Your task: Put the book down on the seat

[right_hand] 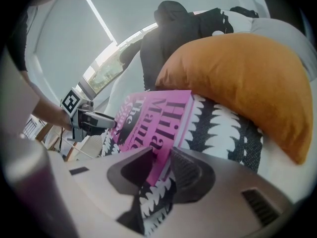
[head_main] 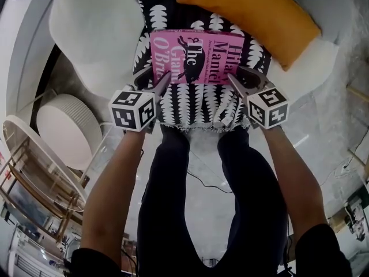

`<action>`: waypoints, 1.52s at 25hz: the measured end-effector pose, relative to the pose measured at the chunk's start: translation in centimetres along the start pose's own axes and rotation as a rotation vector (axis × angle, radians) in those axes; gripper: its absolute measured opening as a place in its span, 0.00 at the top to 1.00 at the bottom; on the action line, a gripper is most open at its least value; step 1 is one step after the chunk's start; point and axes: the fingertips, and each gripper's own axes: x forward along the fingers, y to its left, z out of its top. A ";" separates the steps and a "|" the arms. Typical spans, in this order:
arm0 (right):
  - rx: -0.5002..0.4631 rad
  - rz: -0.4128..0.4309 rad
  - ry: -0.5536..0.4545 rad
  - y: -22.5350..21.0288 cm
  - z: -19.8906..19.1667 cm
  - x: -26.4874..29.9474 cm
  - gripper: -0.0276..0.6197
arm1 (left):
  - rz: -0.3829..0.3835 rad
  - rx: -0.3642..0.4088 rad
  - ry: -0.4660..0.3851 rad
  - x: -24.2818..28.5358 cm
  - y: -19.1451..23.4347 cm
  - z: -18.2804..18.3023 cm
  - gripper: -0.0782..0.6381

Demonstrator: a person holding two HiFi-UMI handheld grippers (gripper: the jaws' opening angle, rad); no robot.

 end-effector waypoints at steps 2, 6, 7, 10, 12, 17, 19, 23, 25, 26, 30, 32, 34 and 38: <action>-0.003 -0.002 0.000 0.1 0.2 -0.2 0.76 | -0.002 -0.002 0.007 -0.2 -0.1 0.1 0.60; 0.005 -0.006 0.003 0.1 0.3 -0.3 0.76 | 0.006 0.026 0.030 -0.7 -0.2 0.5 0.60; 0.003 -0.010 0.008 0.1 0.4 -0.4 0.76 | 0.009 0.035 0.032 -1.0 -0.3 0.7 0.60; -0.007 -0.025 0.028 0.3 0.5 -1.1 0.76 | 0.020 0.016 0.033 -1.9 -0.3 1.1 0.60; -0.010 -0.036 0.032 0.2 0.7 -1.8 0.76 | 0.029 0.006 0.032 -2.7 -0.3 1.4 0.60; -0.039 -0.053 0.020 0.6 2.7 -5.0 0.76 | 0.025 0.017 0.005 -5.7 -1.4 3.3 0.60; -0.049 -0.052 0.001 1.5 4.5 -6.9 0.76 | 0.008 0.030 -0.007 -7.5 -2.6 4.5 0.60; -0.074 -0.052 -0.054 3.1 9.3 -11.3 0.79 | -0.058 0.072 -0.034 -10.7 -6.0 7.6 0.62; -0.090 -0.048 -0.082 4.4 11.9 -13.8 0.82 | -0.086 0.084 -0.057 -13.0 -7.9 9.5 0.64; -0.094 -0.042 -0.101 5.3 13.4 -15.1 0.83 | -0.098 0.091 -0.073 -14.5 -8.9 10.6 0.65; -0.116 -0.015 -0.194 9.9 19.7 -21.3 0.89 | -0.152 0.135 -0.145 -21.0 -13.1 15.1 0.73; -0.140 -0.001 -0.248 12.3 23.3 -24.3 0.89 | -0.173 0.177 -0.171 -24.0 -14.8 17.4 0.77; -0.167 0.014 -0.317 14.6 27.4 -27.2 0.90 | -0.194 0.226 -0.200 -26.9 -16.3 20.1 0.80; -0.211 0.056 -0.435 20.3 34.3 -34.7 0.90 | -0.287 0.259 -0.275 -34.2 -20.7 24.8 0.84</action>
